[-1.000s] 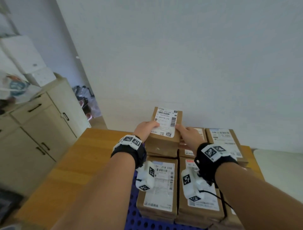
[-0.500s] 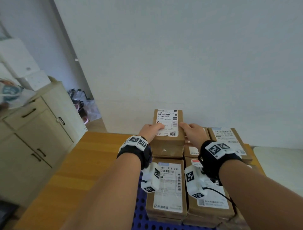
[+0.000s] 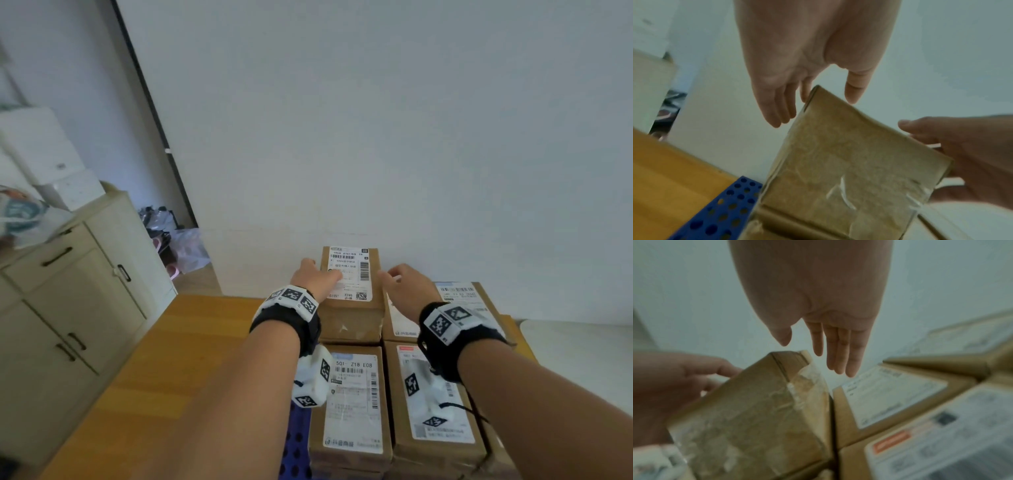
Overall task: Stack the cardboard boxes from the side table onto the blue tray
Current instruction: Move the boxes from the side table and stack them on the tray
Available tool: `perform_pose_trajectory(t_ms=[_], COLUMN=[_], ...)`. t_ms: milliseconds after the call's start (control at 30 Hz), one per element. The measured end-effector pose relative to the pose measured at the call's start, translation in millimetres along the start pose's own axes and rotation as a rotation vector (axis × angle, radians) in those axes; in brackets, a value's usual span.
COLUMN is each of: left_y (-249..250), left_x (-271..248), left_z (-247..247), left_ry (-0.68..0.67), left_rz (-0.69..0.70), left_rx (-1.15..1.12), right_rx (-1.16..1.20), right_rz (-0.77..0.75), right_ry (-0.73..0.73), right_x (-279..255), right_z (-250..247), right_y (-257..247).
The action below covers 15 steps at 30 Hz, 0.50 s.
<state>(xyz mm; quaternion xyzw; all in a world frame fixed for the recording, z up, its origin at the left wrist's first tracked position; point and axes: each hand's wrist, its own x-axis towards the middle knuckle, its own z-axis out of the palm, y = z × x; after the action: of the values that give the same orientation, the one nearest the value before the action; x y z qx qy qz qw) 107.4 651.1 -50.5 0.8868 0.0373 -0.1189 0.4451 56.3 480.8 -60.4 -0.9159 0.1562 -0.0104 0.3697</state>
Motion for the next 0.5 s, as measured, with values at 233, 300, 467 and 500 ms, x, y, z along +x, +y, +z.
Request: perform_pose_trajectory(t_ms=[233,300,467,500], left_y=[26.7,34.5,50.2,53.0], left_x=[-18.5,-25.7,-44.8,-48.8], left_z=[-0.4,6.5,29.6,35.3], left_ry=[0.127,0.133,0.105,0.086], left_rz=[0.248,0.295,0.445,0.464], left_rx=[0.309,0.320,0.307,0.300], right_rx=[-0.292,-0.303,-0.282,-0.271], right_rz=[-0.089,-0.078,-0.038,-0.027], right_ry=[0.086,0.110,0.164,0.180], right_x=[-17.5,-25.8,-45.8,-50.2], right_z=[-25.2,-32.5,-49.6,-53.1], right_y=[9.3,12.1,26.8,31.2])
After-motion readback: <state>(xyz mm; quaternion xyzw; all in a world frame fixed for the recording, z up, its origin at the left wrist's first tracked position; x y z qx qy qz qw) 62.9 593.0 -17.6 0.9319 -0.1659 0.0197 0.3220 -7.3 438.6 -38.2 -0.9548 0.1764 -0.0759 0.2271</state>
